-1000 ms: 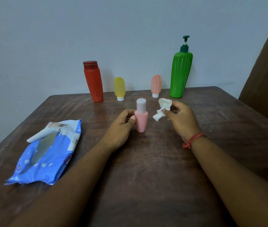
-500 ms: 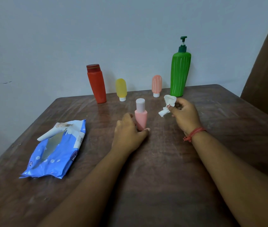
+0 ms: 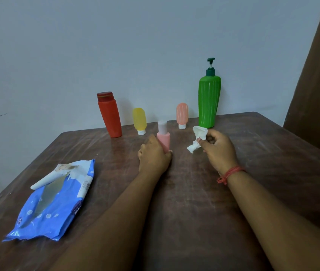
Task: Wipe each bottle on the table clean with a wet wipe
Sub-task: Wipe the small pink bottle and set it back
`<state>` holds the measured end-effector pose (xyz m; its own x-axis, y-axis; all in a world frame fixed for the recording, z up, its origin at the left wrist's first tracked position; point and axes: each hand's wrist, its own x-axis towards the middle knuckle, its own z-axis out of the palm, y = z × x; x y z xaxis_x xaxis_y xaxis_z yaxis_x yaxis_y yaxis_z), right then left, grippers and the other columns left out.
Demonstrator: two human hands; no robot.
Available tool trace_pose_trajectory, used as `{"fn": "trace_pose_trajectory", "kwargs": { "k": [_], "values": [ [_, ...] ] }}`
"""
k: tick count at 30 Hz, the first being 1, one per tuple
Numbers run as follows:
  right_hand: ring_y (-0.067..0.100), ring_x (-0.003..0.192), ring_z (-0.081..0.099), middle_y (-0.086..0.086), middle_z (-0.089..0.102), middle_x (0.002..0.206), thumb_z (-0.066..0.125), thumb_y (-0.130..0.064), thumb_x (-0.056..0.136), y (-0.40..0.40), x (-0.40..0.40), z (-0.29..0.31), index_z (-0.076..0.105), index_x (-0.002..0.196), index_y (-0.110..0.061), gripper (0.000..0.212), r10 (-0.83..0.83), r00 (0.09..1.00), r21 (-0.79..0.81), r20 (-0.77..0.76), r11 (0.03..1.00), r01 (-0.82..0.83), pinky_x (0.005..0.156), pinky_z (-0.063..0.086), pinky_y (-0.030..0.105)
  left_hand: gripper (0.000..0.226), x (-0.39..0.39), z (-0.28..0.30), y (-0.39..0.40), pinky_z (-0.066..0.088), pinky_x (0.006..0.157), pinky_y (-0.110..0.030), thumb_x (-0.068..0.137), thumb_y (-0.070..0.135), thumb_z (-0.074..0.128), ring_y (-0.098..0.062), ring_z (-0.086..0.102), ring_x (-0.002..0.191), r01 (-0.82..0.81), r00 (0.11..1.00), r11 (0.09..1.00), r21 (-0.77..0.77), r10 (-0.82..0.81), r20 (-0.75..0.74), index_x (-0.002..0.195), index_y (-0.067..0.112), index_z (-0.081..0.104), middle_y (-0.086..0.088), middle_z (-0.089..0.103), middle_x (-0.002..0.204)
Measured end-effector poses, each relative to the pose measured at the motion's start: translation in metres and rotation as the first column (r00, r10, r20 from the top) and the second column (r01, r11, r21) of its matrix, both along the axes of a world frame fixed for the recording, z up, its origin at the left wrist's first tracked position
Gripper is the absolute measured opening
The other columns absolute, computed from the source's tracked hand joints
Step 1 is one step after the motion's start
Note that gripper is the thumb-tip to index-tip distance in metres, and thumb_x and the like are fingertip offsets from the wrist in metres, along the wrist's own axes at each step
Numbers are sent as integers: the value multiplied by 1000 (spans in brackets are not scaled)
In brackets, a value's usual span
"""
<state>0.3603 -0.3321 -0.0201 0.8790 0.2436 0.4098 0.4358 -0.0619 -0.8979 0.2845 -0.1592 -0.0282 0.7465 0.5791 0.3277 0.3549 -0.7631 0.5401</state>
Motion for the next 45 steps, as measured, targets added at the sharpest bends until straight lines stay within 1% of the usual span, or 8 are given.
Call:
{"fn": "trace_pose_trajectory", "kwargs": {
  "k": [5, 9, 13, 18, 22, 27, 41, 45],
  "values": [
    [8, 82, 70, -7, 76, 89, 71, -13, 91, 5, 7, -5, 72, 98, -28, 16, -1, 1000, -2, -14, 1000, 1, 76, 55, 31, 53, 35, 2, 12, 49, 96, -51, 86, 35, 73, -37, 55, 111, -14, 1000, 1000, -11, 14, 21, 120, 8, 42, -16, 58, 118],
    [10, 85, 71, -4, 76, 89, 71, -12, 91, 12, 10, -9, 73, 99, -19, 11, 24, 1000, -4, -5, 1000, -24, 77, 55, 27, 50, 61, 5, 22, 47, 96, -51, 87, 34, 71, -38, 56, 111, -20, 1000, 1000, 0, 20, 19, 117, 6, 43, -15, 58, 114],
    [7, 78, 69, -5, 75, 85, 70, -12, 91, 15, 11, -7, 72, 93, -23, 11, 18, 1000, 27, -13, 999, -17, 70, 53, 22, 51, 85, 4, 33, 48, 93, -48, 89, 33, 69, -39, 54, 112, -13, 1000, 999, 33, 12, 14, 119, 0, 45, -18, 58, 115],
    [5, 80, 70, -6, 76, 85, 71, -14, 91, 17, 13, -6, 70, 88, -30, 16, 18, 999, 73, -35, 997, -16, 72, 54, 20, 49, 110, 3, 43, 47, 91, -45, 91, 31, 67, -38, 52, 112, -10, 1000, 1000, 27, 9, 12, 121, 1, 43, -18, 57, 118],
    [6, 82, 71, -7, 76, 86, 70, -13, 91, 19, 14, -7, 70, 89, -30, 18, 28, 999, 86, -36, 996, -25, 76, 55, 24, 49, 122, 3, 49, 42, 91, -44, 92, 31, 65, -39, 51, 115, -21, 1000, 999, 39, 21, -2, 121, 0, 42, -19, 57, 119],
    [10, 83, 72, -5, 77, 87, 71, -11, 91, 21, 16, -8, 71, 88, -30, 19, 32, 998, 102, -46, 994, -27, 80, 57, 32, 48, 130, 2, 52, 44, 90, -45, 92, 31, 66, -39, 52, 114, -23, 1000, 999, 43, 22, 7, 121, 0, 42, -20, 57, 119],
    [14, 83, 73, -3, 77, 85, 71, -13, 91, 22, 17, -9, 72, 87, -24, 12, 29, 998, 81, -57, 996, -24, 81, 59, 42, 52, 130, 1, 51, 46, 90, -45, 91, 33, 68, -37, 51, 118, -37, 999, 999, 19, 37, 17, 120, 0, 42, -19, 57, 121],
    [12, 83, 73, -5, 77, 86, 70, -13, 92, 22, 17, -9, 72, 88, -27, 15, 31, 997, 97, -66, 995, -25, 81, 59, 39, 52, 130, 1, 50, 47, 90, -45, 90, 34, 69, -36, 52, 118, -54, 998, 998, 23, 54, 20, 120, 0, 43, -18, 57, 121]
  ]
}}
